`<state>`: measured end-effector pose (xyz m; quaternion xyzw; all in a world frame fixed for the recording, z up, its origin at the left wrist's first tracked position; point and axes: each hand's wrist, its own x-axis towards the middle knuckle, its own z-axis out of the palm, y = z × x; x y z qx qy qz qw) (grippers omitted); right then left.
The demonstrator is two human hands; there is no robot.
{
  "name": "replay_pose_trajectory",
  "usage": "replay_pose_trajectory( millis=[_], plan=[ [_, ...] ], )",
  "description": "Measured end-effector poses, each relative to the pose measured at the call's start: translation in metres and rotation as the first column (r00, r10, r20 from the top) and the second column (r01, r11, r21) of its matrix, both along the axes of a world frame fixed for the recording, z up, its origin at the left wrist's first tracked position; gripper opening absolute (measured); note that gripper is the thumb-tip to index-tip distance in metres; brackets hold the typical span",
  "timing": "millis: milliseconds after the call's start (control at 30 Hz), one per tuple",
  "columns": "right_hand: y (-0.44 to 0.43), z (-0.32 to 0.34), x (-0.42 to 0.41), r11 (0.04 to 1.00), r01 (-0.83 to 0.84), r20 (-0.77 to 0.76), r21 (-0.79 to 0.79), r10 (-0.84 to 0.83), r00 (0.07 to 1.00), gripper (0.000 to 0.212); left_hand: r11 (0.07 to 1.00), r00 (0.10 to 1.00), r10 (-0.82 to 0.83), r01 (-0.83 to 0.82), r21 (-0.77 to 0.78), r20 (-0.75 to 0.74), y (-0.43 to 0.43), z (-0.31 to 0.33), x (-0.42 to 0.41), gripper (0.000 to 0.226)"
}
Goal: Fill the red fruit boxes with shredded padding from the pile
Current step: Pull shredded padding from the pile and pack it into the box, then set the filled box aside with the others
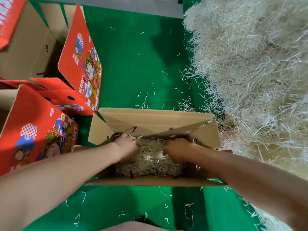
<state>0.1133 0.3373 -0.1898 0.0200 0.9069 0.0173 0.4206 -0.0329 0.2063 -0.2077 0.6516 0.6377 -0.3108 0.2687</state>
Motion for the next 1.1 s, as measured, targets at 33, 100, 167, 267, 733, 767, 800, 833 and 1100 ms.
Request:
replay_pose_trajectory(
  millis=[33, 100, 167, 267, 733, 767, 800, 833, 1100],
  plan=[
    [-0.004, 0.008, -0.003, 1.0, -0.004, -0.061, 0.002, 0.004, 0.998, 0.032, 0.995, 0.999, 0.011, -0.014, 0.103, 0.034, 0.003, 0.008, 0.005, 0.034],
    [-0.011, 0.027, -0.006, 0.998, 0.042, -0.257, -0.047, -0.052, 0.965, 0.021, 0.966, 0.984, 0.096, -0.129, 0.223, 0.153, 0.009, 0.025, 0.01, 0.027],
    [-0.015, 0.047, -0.002, 0.98, 0.063, -0.594, -0.187, -0.164, 0.787, 0.01, 0.911, 0.912, 0.274, -0.348, 0.222, 0.305, 0.011, 0.048, 0.008, 0.023],
    [-0.008, 0.071, 0.014, 0.972, -0.043, -0.944, -0.231, -0.213, 0.252, 0.016, 0.813, 0.812, 0.374, -0.52, 0.262, 0.448, 0.007, 0.074, -0.003, 0.028],
    [0.042, 0.123, -0.017, 0.799, 0.591, -0.759, -0.108, -0.45, 0.47, 0.016, 0.488, 0.786, 0.509, -0.598, 0.636, 0.35, -0.025, 0.145, -0.012, 0.026],
    [0.044, 0.124, -0.019, 0.763, 0.625, -0.751, -0.165, -0.508, 0.422, 0.017, 0.363, 0.764, 0.535, -0.593, 0.719, 0.361, -0.026, 0.145, -0.013, 0.016],
    [0.044, 0.125, -0.021, 0.725, 0.65, -0.736, -0.228, -0.565, 0.373, 0.019, 0.269, 0.729, 0.568, -0.602, 0.751, 0.381, -0.027, 0.143, -0.012, 0.02],
    [0.044, 0.127, -0.022, 0.7, 0.654, -0.717, -0.287, -0.61, 0.337, 0.025, 0.212, 0.681, 0.59, -0.65, 0.73, 0.435, -0.027, 0.141, -0.012, 0.034],
    [0.009, 0.123, 0.014, 0.905, 0.28, -0.553, -0.32, -0.419, 0.72, 0.073, 0.006, 0.192, 0.453, -0.977, 0.213, 0.87, -0.019, 0.12, 0.014, 0.078]
  ],
)
